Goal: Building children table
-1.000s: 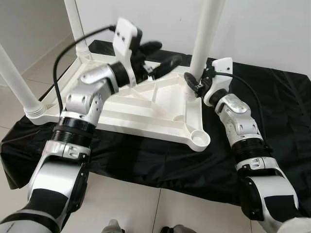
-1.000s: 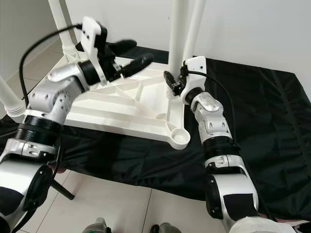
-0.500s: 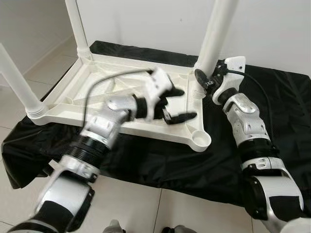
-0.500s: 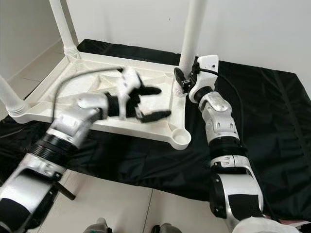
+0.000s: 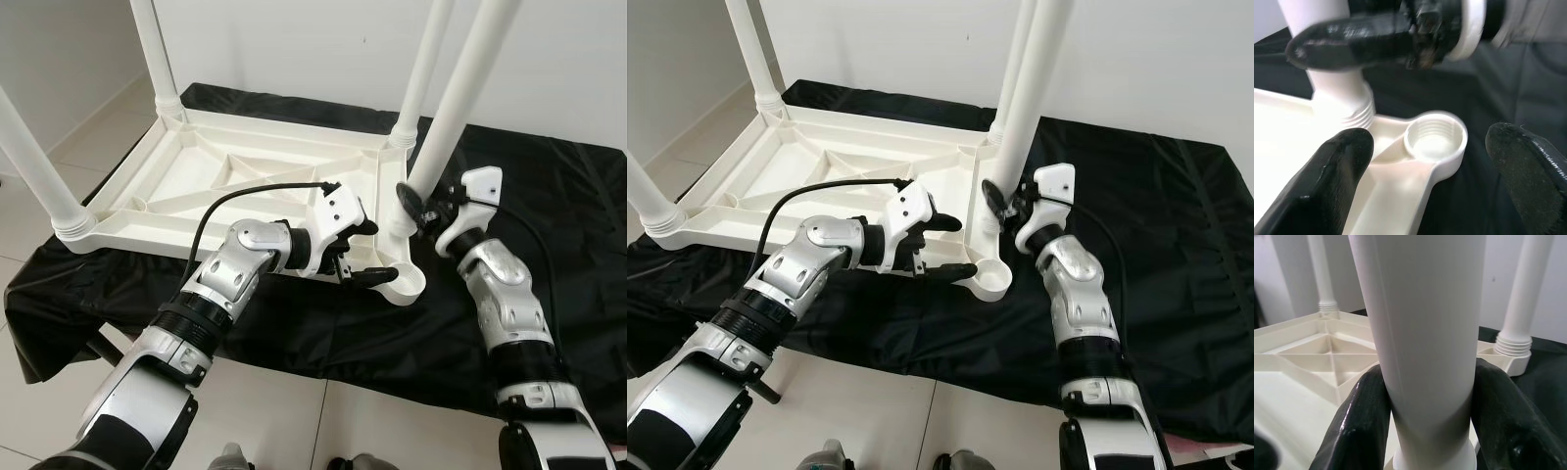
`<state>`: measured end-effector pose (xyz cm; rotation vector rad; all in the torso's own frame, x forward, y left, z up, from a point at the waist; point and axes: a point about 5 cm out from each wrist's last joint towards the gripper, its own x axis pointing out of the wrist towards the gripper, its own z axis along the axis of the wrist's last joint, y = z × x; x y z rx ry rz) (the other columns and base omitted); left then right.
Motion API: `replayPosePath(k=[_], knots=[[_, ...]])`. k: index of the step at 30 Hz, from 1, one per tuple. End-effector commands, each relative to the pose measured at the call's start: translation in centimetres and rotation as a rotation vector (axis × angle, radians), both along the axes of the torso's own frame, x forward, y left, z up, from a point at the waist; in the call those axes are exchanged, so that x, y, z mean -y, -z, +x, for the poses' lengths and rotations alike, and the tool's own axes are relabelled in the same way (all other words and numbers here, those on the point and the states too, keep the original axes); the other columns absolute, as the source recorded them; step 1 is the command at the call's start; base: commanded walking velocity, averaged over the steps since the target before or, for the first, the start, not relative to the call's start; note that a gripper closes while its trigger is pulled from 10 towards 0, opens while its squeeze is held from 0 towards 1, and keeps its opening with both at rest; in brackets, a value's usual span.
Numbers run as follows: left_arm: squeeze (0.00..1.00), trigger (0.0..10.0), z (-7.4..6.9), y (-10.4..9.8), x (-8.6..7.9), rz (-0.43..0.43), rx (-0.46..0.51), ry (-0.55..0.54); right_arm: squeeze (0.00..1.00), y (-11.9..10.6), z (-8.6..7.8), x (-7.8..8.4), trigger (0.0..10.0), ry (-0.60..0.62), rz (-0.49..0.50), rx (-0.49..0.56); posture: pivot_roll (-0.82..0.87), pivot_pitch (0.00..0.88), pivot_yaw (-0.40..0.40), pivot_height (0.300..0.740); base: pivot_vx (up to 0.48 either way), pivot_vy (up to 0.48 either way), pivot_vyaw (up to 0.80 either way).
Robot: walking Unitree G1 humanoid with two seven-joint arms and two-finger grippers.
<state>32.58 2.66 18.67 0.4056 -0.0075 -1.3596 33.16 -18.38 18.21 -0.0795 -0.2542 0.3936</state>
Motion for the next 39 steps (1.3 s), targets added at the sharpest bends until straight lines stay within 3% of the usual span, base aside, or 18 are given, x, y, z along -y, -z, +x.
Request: replayPosePath(k=[1,9,19,30,31,32,33,34,35,39], knots=[[0.0,10.0,-0.1,1.1,-0.2,0.056,0.005,0.003,0.0,0.4,-0.4,0.0,10.0,-0.011,0.008,-0.004,-0.05,0.0,-0.011,0.74,0.0,0.0,0.0],[0.0,10.0,0.5,3.7,-1.0,0.218,0.063,-0.069,0.0,0.1,-1.6,0.4,10.0,-0.002,0.09,0.022,-0.05,0.0,-0.006,0.74,0.0,0.0,0.0],[0.0,10.0,1.2,4.7,-1.1,0.249,0.062,-0.132,0.0,-0.5,-1.9,0.2,10.0,-0.035,0.099,0.027,-0.05,0.0,-0.012,0.74,0.0,0.0,0.0],[0.0,10.0,1.5,4.9,0.0,0.205,0.011,-0.125,0.0,-1.4,-2.1,-0.1,10.0,-0.067,0.095,0.037,-0.07,0.0,-0.006,0.74,0.0,0.0,0.0],[0.0,9.3,1.6,4.8,0.1,0.2,0.006,-0.123,0.0,-1.5,-2.2,-0.1,10.0,-0.071,0.093,0.038,-0.07,0.0,-0.005,0.74,0.0,0.0,0.0],[0.0,9.3,1.6,4.8,0.1,0.2,0.006,-0.123,0.0,-1.5,-2.2,-0.1,10.0,-0.071,0.093,0.038,-0.07,0.0,-0.005,0.74,0.0,0.0,0.0],[0.0,2.5,1.7,4.7,0.2,0.187,-0.001,-0.121,0.0,-1.5,-2.3,0.0,10.0,-0.077,0.086,0.036,-0.07,0.0,-0.005,0.74,0.0,0.0,0.0],[0.0,2.5,1.8,4.7,0.3,0.181,-0.003,-0.119,0.0,-1.5,-2.3,0.0,10.0,-0.079,0.082,0.034,-0.07,0.0,-0.005,0.74,0.0,0.0,0.0],[0.0,0.0,1.8,4.7,0.2,0.179,-0.006,-0.121,0.0,-1.5,-2.4,0.0,10.0,-0.08,0.08,0.033,-0.08,0.0,-0.003,0.74,0.0,0.0,0.0],[0.0,0.0,1.9,4.9,0.0,0.185,-0.013,-0.124,0.0,-1.4,-2.5,0.2,10.0,-0.076,0.071,0.02,-0.09,0.0,-0.002,0.74,0.0,0.0,0.0]])
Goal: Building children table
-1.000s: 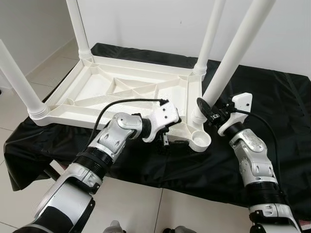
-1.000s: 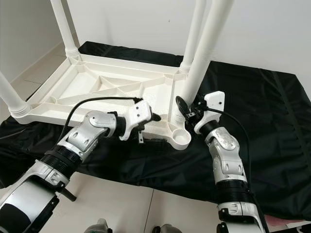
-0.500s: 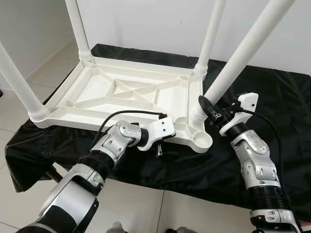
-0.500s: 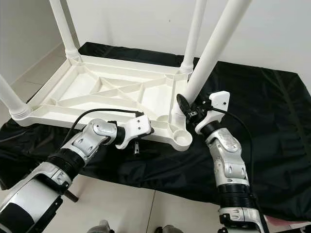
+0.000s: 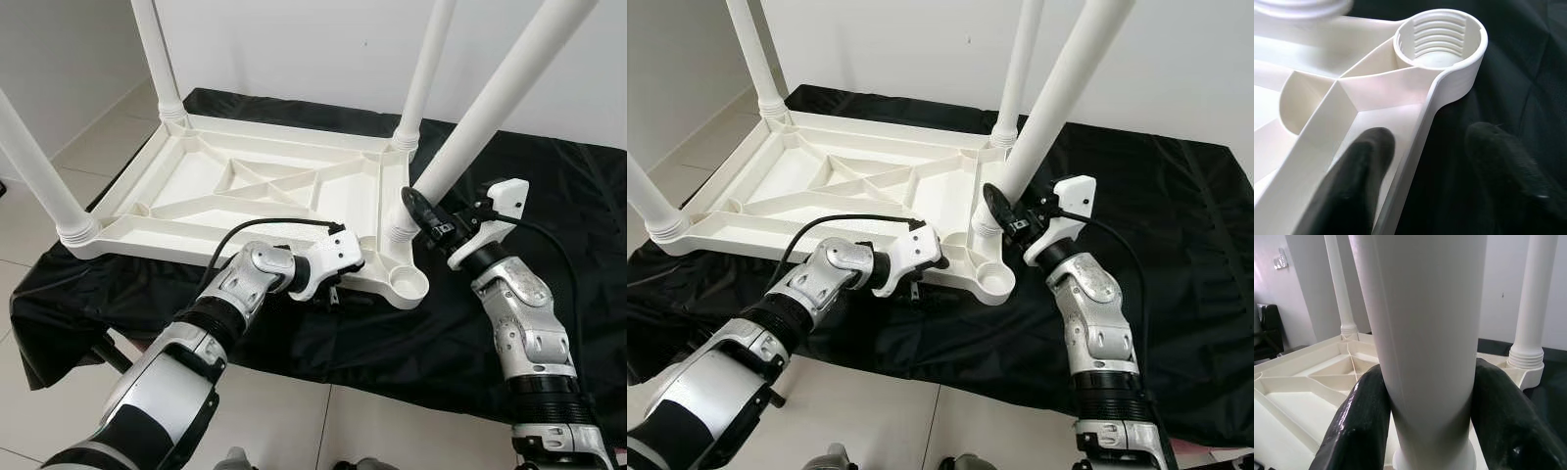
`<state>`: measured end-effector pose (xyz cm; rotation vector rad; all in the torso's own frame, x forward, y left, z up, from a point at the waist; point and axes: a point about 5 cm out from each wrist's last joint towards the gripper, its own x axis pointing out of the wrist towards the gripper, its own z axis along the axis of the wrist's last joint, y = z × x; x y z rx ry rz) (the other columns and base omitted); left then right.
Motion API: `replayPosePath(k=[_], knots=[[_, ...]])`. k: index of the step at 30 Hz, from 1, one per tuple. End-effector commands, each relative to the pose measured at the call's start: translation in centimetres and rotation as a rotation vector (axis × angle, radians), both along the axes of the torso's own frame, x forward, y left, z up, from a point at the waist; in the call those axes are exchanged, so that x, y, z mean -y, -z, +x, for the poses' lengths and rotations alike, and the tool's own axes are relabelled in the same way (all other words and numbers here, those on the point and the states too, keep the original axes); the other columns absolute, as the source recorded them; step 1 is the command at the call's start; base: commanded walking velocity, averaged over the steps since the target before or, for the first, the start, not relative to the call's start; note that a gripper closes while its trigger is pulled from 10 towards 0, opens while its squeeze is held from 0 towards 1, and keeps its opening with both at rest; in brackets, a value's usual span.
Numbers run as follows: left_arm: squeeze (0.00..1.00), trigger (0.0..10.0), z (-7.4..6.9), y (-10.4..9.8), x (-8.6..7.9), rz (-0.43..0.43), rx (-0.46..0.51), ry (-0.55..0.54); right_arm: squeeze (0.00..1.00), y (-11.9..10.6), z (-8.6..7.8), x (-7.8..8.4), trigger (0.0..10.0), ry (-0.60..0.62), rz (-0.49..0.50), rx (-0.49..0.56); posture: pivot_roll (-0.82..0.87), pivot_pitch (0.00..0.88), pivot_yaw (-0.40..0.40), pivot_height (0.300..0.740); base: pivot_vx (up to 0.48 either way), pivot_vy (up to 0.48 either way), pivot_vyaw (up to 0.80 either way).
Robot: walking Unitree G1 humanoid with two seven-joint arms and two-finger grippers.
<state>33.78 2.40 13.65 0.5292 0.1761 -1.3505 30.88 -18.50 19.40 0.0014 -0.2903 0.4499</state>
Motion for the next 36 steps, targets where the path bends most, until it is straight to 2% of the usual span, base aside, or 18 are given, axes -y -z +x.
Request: replayPosePath(k=[1,4,5,6,17,18,19,21,22,23,24,25,26,27,31,36], knots=[[0.0,0.0,0.7,-0.1,-0.3,-0.002,0.05,-0.093,0.0,-0.2,-0.3,0.2,10.0,-0.008,-0.011,0.0,-0.09,0.0,-0.002,0.74,0.0,0.0,0.0],[0.0,0.0,0.7,0.0,-0.4,0.0,0.047,-0.096,0.0,-0.2,-0.3,0.3,10.0,-0.007,-0.013,-0.001,-0.09,0.0,0.0,0.74,0.0,0.0,0.0],[0.0,3.4,0.7,0.2,-0.4,0.011,0.042,-0.092,0.0,-0.2,-0.4,0.4,10.0,-0.007,-0.018,0.0,-0.09,0.0,0.0,0.74,0.0,0.0,0.0],[0.0,10.0,0.7,0.5,-0.5,0.029,0.044,-0.091,0.0,-0.3,-0.4,0.5,10.0,-0.007,-0.023,0.001,-0.09,0.0,0.001,0.74,0.0,0.0,0.0],[0.0,10.0,0.9,1.3,-1.0,0.069,0.018,-0.126,0.0,-0.4,-0.9,0.8,10.0,-0.021,-0.052,-0.002,-0.1,0.001,0.004,0.74,0.0,0.0,0.0],[0.0,0.0,0.9,1.4,-1.1,0.065,0.004,-0.133,0.0,-0.3,-1.0,0.9,10.0,-0.021,-0.05,-0.011,-0.1,0.004,0.005,0.74,0.0,0.0,0.0],[0.0,1.1,0.9,1.6,-1.1,0.072,0.002,-0.137,0.0,-0.4,-1.1,1.0,10.0,-0.023,-0.049,-0.012,-0.1,0.007,0.005,0.74,0.0,0.0,0.0],[0.0,0.9,1.0,1.7,-1.2,0.083,0.0,-0.141,0.0,-0.5,-1.2,1.1,10.0,-0.032,-0.053,-0.01,-0.1,0.008,0.005,0.74,0.0,0.0,0.0],[0.0,2.6,1.0,1.8,-1.3,0.089,0.001,-0.142,0.0,-0.5,-1.2,1.1,10.0,-0.04,-0.053,-0.014,-0.1,0.008,0.005,0.74,0.0,0.0,0.0],[0.0,2.6,1.0,1.8,-1.3,0.089,0.001,-0.142,0.0,-0.5,-1.2,1.1,10.0,-0.04,-0.053,-0.014,-0.1,0.008,0.005,0.74,0.0,0.0,0.0],[0.0,0.0,1.0,1.9,-1.4,0.099,0.0,-0.136,0.0,-0.5,-1.3,1.1,10.0,-0.051,-0.057,-0.019,-0.1,0.01,0.004,0.74,0.0,0.0,0.0],[0.0,0.0,0.9,1.9,-1.4,0.106,0.0,-0.132,0.0,-0.4,-1.4,1.1,10.0,-0.059,-0.059,-0.023,-0.1,0.01,0.004,0.74,0.0,0.0,0.0],[0.0,4.0,1.0,2.0,-1.5,0.116,0.005,-0.144,0.0,-0.4,-1.5,1.1,10.0,-0.07,-0.06,-0.031,-0.1,0.01,0.003,0.74,0.0,0.0,0.0],[0.0,10.0,1.1,2.1,-1.6,0.123,0.006,-0.15,0.0,-0.3,-1.7,1.1,10.0,-0.084,-0.064,-0.039,-0.1,0.011,0.002,0.74,0.0,0.0,0.0],[0.0,10.0,1.1,2.1,-1.6,0.126,0.007,-0.153,0.0,-0.2,-1.8,1.2,10.0,-0.097,-0.07,-0.046,-0.1,0.011,0.001,0.74,0.0,0.0,0.0],[0.0,10.0,1.0,1.8,-1.7,0.127,0.019,-0.11,0.0,0.3,-1.9,1.9,10.0,-0.135,-0.111,-0.084,-0.1,0.01,-0.006,0.74,0.0,0.0,0.0]])
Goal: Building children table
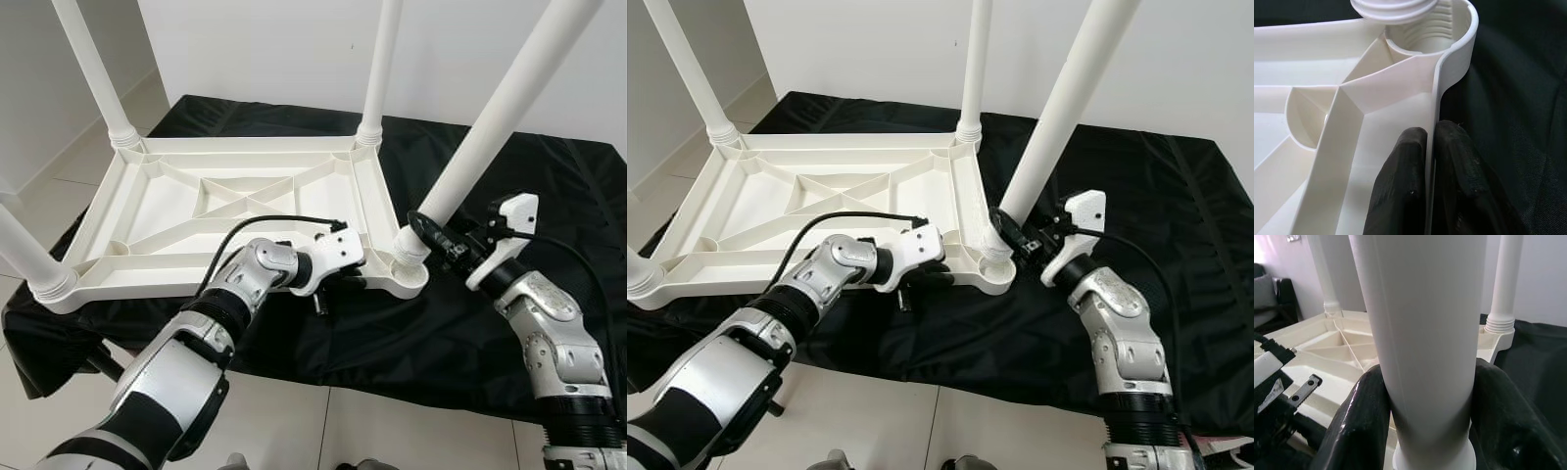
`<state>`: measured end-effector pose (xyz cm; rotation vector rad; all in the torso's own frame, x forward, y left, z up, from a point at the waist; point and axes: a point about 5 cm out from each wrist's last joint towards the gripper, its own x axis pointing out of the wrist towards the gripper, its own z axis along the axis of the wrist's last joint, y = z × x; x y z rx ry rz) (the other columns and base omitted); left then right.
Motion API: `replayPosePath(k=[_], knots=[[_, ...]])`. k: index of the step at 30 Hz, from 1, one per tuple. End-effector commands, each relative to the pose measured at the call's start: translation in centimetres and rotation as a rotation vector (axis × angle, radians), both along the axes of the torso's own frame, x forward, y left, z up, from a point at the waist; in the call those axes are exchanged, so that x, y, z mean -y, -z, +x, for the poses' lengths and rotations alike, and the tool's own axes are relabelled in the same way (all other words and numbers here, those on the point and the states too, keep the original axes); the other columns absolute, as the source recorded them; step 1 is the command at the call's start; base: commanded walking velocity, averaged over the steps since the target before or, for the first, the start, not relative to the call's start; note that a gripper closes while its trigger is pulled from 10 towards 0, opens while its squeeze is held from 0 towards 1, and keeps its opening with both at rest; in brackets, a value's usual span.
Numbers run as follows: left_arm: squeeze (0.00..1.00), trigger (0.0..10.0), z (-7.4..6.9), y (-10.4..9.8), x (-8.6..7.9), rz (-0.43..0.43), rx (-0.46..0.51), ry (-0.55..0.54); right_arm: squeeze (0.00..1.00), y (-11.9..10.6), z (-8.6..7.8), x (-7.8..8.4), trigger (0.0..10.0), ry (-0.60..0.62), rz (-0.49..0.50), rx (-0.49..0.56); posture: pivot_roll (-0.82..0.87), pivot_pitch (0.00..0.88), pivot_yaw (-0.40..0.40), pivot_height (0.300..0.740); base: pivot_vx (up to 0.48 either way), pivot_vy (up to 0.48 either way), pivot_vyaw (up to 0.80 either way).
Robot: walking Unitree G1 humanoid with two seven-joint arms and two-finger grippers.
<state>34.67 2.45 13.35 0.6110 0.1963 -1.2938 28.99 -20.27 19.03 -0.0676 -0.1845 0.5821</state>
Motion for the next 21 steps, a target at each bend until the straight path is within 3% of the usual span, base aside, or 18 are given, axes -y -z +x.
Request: replayPosePath(k=[1,10,13,21], knots=[[0.0,10.0,0.1,1.5,-1.7,0.055,-0.024,-0.067,0.0,0.0,0.1,0.3,10.0,-0.015,-0.004,-0.004,-0.1,0.01,-0.006,0.74,0.0,0.0,0.0],[0.0,10.0,0.3,1.5,-2.1,0.063,-0.018,-0.073,0.0,0.0,0.4,0.9,10.0,-0.055,0.044,-0.065,-0.09,0.006,-0.012,0.74,0.0,0.0,0.0],[0.0,10.0,0.3,1.4,-2.2,0.06,-0.018,-0.072,0.0,0.4,0.2,1.0,10.0,-0.127,0.024,-0.105,-0.09,0.005,-0.013,0.74,0.0,0.0,0.0],[0.0,10.0,0.3,1.2,-2.1,0.055,-0.014,-0.065,0.0,0.9,0.5,1.3,10.0,-0.177,-0.015,-0.143,-0.08,0.002,-0.013,0.74,0.0,0.0,0.0]])
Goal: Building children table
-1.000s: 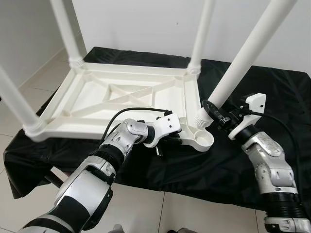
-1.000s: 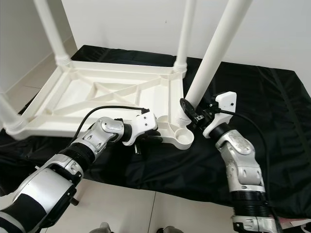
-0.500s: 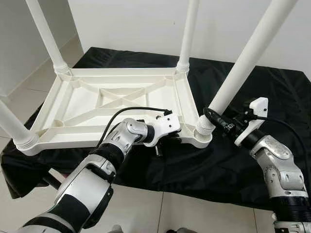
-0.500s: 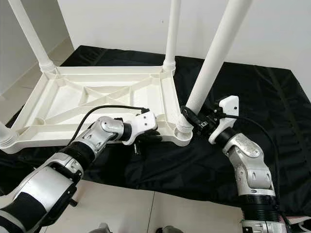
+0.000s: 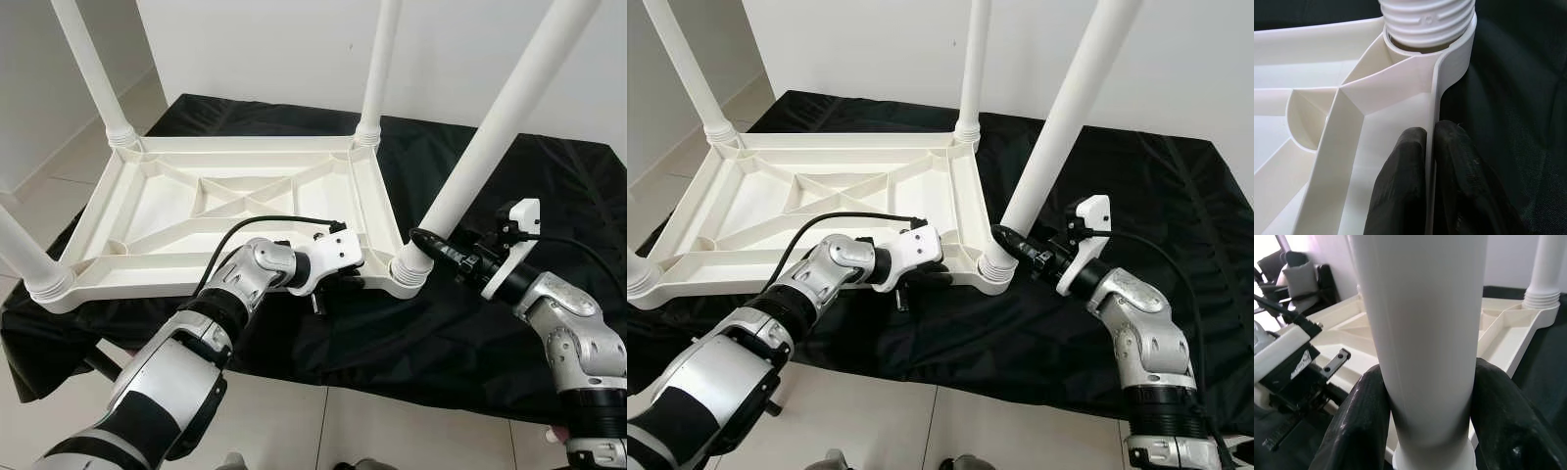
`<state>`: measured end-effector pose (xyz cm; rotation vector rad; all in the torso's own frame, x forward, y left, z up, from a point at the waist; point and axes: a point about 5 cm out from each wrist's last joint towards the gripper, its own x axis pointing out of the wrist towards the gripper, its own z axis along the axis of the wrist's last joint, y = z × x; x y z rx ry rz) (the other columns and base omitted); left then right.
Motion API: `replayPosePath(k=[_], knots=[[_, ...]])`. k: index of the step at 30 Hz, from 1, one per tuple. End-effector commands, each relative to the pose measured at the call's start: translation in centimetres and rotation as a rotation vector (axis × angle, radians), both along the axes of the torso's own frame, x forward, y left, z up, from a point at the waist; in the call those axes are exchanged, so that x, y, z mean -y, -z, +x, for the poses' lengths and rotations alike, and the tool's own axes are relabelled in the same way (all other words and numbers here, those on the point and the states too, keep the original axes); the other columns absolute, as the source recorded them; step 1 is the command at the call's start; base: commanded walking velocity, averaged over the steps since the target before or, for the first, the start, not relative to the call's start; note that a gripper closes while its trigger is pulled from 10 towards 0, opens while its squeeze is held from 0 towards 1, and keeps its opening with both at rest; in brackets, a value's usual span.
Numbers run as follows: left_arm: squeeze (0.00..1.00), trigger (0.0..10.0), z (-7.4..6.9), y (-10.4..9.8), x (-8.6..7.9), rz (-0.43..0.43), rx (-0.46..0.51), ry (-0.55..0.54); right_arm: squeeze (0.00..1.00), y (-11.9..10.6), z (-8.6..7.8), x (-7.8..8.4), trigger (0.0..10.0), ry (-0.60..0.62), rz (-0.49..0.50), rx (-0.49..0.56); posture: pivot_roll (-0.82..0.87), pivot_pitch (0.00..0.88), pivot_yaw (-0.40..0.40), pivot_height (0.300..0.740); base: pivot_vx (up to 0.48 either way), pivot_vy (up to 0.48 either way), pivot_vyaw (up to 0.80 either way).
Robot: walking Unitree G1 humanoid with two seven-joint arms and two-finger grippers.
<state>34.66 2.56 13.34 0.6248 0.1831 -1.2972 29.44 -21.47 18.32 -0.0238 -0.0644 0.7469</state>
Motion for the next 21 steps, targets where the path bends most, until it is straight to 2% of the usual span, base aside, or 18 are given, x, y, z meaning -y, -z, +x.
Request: replayPosePath(k=[1,15,21], knots=[[0.0,10.0,0.3,1.1,-1.9,0.05,-0.029,-0.074,0.0,0.4,0.0,0.1,10.0,-0.024,-0.017,-0.022,-0.08,0.002,-0.014,0.74,0.0,0.0,0.0],[0.0,10.0,0.4,0.9,-1.9,0.039,-0.018,-0.072,0.0,0.7,1.2,0.0,10.0,-0.083,-0.063,-0.05,-0.08,0.003,-0.017,0.74,0.0,0.0,0.0],[0.0,10.0,0.5,0.5,-1.8,0.029,-0.006,-0.069,0.0,0.9,2.0,-1.2,10.0,-0.131,-0.074,-0.048,-0.07,0.007,-0.02,0.74,0.0,0.0,0.0]])
